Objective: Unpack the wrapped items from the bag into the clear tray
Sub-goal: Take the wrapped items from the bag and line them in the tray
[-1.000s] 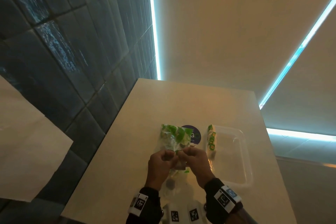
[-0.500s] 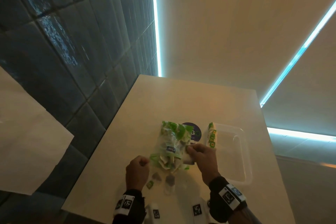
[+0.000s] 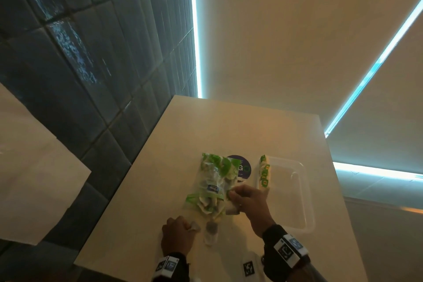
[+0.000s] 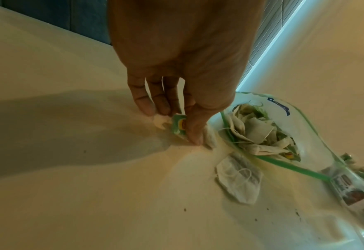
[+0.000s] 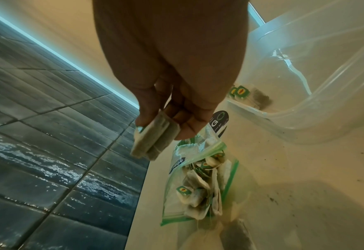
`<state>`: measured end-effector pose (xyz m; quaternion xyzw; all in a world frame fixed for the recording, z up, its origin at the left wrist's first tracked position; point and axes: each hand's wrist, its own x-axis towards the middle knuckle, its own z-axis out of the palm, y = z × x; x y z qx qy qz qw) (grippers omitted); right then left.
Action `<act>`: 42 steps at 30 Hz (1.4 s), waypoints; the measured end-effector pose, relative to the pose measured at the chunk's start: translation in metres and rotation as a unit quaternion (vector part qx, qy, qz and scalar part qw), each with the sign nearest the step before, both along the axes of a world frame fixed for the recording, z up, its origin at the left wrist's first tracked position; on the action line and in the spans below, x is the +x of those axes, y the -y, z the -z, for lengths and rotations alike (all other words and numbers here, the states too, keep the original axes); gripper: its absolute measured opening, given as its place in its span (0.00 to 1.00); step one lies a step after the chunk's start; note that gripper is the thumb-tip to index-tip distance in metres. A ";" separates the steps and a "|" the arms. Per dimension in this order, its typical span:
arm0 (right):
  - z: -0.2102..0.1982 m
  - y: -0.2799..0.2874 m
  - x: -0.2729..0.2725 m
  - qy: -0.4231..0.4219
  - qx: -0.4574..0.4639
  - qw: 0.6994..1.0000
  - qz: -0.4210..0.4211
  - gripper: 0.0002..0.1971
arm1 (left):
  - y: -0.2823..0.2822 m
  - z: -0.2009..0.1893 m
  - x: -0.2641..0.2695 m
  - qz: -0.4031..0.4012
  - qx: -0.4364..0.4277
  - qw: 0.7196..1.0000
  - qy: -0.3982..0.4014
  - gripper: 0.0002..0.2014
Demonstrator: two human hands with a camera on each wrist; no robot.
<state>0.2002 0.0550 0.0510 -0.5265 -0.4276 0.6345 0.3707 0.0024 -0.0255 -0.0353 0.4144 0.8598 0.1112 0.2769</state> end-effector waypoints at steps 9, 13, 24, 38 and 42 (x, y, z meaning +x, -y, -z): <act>-0.015 -0.001 -0.001 0.043 0.010 0.984 -0.171 0.02 | -0.026 -0.065 -0.006 0.082 0.087 0.976 0.183 0.19; -0.022 -0.004 -0.001 0.029 0.028 0.978 -0.207 0.04 | -0.042 -0.101 -0.005 0.115 0.122 0.951 0.260 0.27; -0.029 0.000 0.001 -0.069 0.025 0.995 -0.073 0.06 | -0.048 -0.116 0.035 -0.075 0.227 0.833 0.499 0.11; -0.042 -0.009 0.003 -0.043 0.006 0.998 -0.050 0.05 | -0.054 -0.116 0.045 -0.040 0.240 0.880 0.407 0.09; -0.045 -0.005 0.002 -0.074 -0.011 0.997 -0.028 0.02 | -0.054 -0.116 0.046 -0.043 0.240 0.868 0.433 0.10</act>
